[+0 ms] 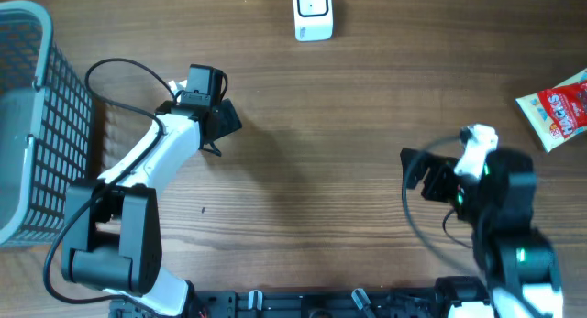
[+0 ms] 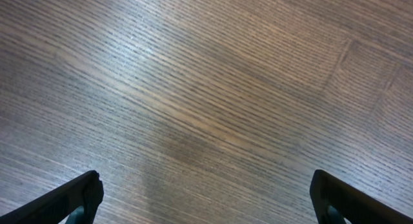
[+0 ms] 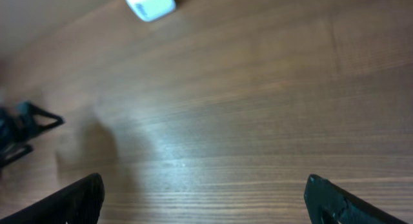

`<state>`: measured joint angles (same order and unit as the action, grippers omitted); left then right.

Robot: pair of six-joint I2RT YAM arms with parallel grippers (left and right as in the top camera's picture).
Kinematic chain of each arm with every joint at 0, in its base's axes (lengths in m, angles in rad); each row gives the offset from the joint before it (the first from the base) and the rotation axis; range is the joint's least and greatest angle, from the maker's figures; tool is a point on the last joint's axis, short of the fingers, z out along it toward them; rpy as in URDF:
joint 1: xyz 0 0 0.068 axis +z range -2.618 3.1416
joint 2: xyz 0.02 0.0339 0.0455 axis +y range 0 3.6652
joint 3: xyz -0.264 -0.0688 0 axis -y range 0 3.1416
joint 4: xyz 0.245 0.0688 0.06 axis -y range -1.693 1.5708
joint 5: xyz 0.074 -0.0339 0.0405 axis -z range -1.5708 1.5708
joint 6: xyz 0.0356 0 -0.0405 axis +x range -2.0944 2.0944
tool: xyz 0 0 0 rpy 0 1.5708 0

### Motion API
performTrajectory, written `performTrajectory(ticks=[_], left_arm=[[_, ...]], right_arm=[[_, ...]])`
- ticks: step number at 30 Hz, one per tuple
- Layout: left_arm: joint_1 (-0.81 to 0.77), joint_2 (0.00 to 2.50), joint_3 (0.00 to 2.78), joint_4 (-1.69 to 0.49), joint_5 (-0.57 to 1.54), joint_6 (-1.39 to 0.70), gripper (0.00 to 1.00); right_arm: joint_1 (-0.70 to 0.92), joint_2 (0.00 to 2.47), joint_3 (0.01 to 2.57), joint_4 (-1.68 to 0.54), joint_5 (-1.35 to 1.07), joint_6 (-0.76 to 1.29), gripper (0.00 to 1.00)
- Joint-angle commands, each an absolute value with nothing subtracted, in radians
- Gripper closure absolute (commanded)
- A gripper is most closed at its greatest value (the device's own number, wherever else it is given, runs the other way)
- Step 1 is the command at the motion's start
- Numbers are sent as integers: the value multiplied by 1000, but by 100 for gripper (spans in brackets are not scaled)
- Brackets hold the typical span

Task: Scan the item barcode

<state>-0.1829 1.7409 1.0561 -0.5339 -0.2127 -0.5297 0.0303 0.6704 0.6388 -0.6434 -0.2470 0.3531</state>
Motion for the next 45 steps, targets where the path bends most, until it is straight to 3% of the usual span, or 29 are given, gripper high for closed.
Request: performTrajectory(ticks=[1,14,34,45], left_arm=[[-180,1726,1068,-534,-229,-532,0],[-180,1726,1068,-534,-229,-532,0],[-180,1726,1068,-534,-229,-532,0],[-180,1726,1068,-534,-229,-532,0]], right_arm=[[35,469,501,-573,-341,260,0],[35,14,109,-238,-400,263,0],[19,3,6,18,-203,263,0],[-81,3,5,13,-172,214,0]])
